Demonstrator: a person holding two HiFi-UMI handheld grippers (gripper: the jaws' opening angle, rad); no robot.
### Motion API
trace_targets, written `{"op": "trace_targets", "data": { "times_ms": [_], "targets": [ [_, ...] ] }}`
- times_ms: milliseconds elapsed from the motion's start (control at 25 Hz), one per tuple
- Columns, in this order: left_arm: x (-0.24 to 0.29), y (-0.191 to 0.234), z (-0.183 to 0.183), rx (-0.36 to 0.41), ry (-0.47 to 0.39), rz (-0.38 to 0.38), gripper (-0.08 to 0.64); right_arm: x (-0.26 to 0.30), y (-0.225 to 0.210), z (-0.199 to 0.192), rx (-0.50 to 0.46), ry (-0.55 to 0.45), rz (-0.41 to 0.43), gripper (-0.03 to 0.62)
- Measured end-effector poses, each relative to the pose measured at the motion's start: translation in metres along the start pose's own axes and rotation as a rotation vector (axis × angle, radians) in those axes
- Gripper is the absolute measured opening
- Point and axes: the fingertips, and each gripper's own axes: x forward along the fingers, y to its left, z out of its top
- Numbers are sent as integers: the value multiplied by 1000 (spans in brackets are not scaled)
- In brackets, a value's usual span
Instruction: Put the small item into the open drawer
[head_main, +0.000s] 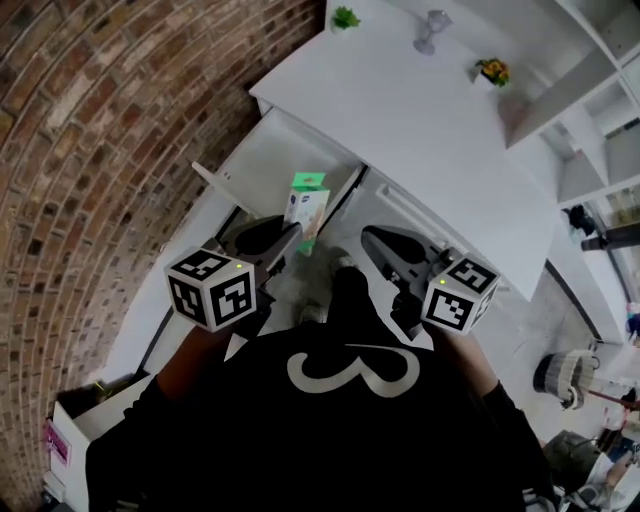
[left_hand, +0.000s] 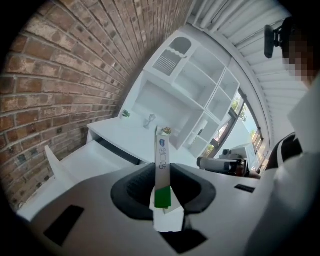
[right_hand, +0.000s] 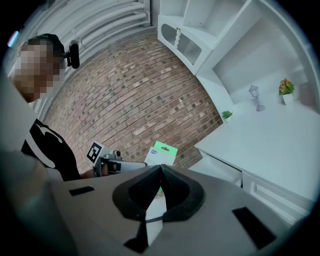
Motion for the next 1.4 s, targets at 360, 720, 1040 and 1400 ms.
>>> {"op": "trace_targets", "data": {
  "times_ms": [360,720,1040,1400],
  "targets": [
    [29,46,23,-49,-16,147,94,40,-47,34,-11,82,105,9],
    [64,107,15,-161,14,283,94,74,-85,53,13,159,174,9],
    [94,162,1,-168,88,400,94,95,-112,61,10,195,185,9],
    [133,221,-13,-176,162,459,94,108,-142,71,8,215,155,9]
  ]
}}
